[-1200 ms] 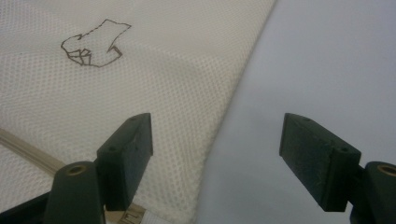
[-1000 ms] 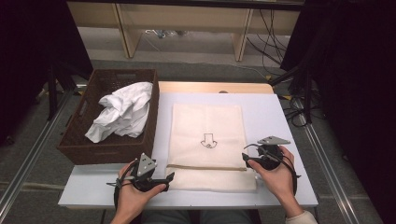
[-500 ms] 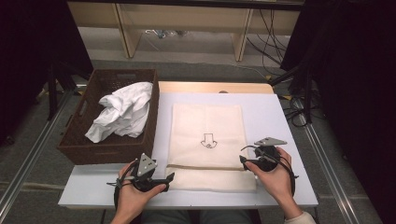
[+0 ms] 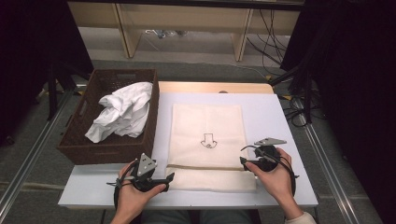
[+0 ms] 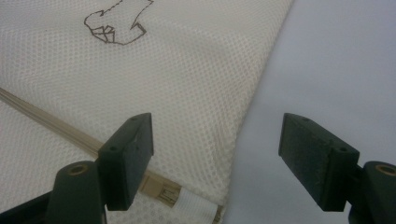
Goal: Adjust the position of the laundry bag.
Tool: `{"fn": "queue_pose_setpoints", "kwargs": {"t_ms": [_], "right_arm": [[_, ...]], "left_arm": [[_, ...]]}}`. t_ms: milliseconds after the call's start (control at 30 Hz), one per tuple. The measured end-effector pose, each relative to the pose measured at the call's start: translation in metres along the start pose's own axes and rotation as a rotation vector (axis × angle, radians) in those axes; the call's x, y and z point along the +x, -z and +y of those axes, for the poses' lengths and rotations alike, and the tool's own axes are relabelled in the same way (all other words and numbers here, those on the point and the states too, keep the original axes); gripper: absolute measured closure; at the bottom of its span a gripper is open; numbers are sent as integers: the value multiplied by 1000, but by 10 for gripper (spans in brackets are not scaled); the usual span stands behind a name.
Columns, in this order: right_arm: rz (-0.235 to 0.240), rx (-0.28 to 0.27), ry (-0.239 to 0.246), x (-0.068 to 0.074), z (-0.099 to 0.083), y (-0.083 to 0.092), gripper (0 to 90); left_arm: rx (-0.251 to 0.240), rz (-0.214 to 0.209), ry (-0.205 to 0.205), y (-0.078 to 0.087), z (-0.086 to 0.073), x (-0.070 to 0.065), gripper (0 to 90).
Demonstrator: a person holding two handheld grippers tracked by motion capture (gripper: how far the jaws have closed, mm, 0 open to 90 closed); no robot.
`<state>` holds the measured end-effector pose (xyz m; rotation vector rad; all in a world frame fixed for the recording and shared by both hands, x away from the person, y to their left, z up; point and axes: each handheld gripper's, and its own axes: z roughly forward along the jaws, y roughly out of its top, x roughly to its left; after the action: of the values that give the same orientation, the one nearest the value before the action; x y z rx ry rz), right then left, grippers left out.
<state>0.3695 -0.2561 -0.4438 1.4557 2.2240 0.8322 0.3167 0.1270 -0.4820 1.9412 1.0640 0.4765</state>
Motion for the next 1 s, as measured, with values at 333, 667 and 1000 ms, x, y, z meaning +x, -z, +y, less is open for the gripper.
{"fn": "queue_pose_setpoints", "kwargs": {"t_ms": [333,667,1000], "right_arm": [[11,35,-21,-4,3,1,317],[25,99,-52,-11,4,-1,427],[34,214,-95,-6,1,7,443]], "left_arm": [[3,-17,16,-2,0,-3,190],[47,-53,29,0,3,-5,261],[99,-56,24,0,5,-9,267]]}}
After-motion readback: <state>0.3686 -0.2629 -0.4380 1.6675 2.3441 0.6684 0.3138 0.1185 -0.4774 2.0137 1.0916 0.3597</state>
